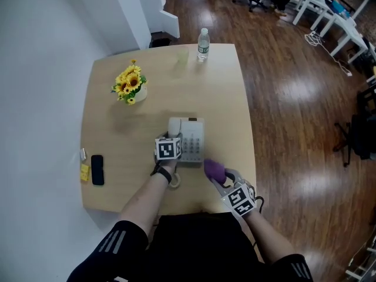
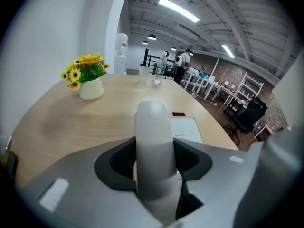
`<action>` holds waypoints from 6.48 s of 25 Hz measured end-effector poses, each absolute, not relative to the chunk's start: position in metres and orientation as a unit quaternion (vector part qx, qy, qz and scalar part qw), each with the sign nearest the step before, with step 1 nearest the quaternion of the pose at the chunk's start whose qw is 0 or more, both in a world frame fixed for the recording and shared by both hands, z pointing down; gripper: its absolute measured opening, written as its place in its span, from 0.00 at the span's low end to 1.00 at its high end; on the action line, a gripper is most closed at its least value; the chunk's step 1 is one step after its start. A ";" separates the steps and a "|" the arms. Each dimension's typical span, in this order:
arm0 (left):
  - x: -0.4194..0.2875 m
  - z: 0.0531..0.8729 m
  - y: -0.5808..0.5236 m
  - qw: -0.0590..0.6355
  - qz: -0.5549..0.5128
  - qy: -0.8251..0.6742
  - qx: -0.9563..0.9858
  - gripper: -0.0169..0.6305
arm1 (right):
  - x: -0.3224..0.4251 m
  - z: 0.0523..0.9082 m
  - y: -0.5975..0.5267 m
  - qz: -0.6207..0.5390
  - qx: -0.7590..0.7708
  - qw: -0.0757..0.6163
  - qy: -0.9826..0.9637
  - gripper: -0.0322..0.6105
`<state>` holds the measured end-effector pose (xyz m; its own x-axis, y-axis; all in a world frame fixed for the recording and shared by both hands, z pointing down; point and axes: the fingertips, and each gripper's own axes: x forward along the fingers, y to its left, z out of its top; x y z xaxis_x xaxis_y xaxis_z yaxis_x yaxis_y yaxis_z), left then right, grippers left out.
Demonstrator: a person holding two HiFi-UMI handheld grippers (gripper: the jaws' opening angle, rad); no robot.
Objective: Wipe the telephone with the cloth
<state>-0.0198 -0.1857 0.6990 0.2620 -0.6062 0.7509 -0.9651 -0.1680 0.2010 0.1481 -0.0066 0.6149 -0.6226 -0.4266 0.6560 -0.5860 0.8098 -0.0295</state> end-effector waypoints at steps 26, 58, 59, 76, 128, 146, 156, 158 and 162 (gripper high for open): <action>-0.044 0.390 -0.050 0.318 -0.201 -0.157 0.913 0.36 | -0.021 0.380 -0.080 -0.120 0.200 0.201 -0.951 0.26; -0.072 0.349 -0.051 0.283 -0.266 -0.128 0.913 0.36 | -0.025 0.422 -0.018 -0.153 0.099 0.302 -0.936 0.25; -0.073 0.347 -0.052 0.282 -0.270 -0.128 0.912 0.36 | -0.026 0.426 -0.013 -0.161 0.089 0.310 -0.933 0.25; -0.088 0.338 -0.057 0.290 -0.324 -0.150 0.888 0.36 | -0.047 0.469 0.065 -0.222 -0.040 0.375 -0.899 0.25; -0.117 0.482 -0.067 0.385 -0.128 -0.343 0.847 0.36 | -0.034 0.720 -0.161 -0.081 0.141 0.544 -0.823 0.25; -0.089 0.486 -0.065 0.382 -0.111 -0.330 0.856 0.36 | -0.031 0.752 -0.039 -0.035 0.048 0.556 -0.829 0.25; -0.081 0.545 -0.079 0.394 -0.038 -0.386 0.833 0.36 | 0.004 0.688 0.014 0.080 0.083 0.441 -0.890 0.25; -0.075 0.565 -0.093 0.393 -0.006 -0.410 0.823 0.36 | 0.025 0.671 0.017 0.087 0.108 0.424 -0.895 0.26; -0.062 0.599 -0.126 0.399 0.032 -0.447 0.800 0.36 | 0.061 0.635 0.017 0.111 0.167 0.378 -0.904 0.26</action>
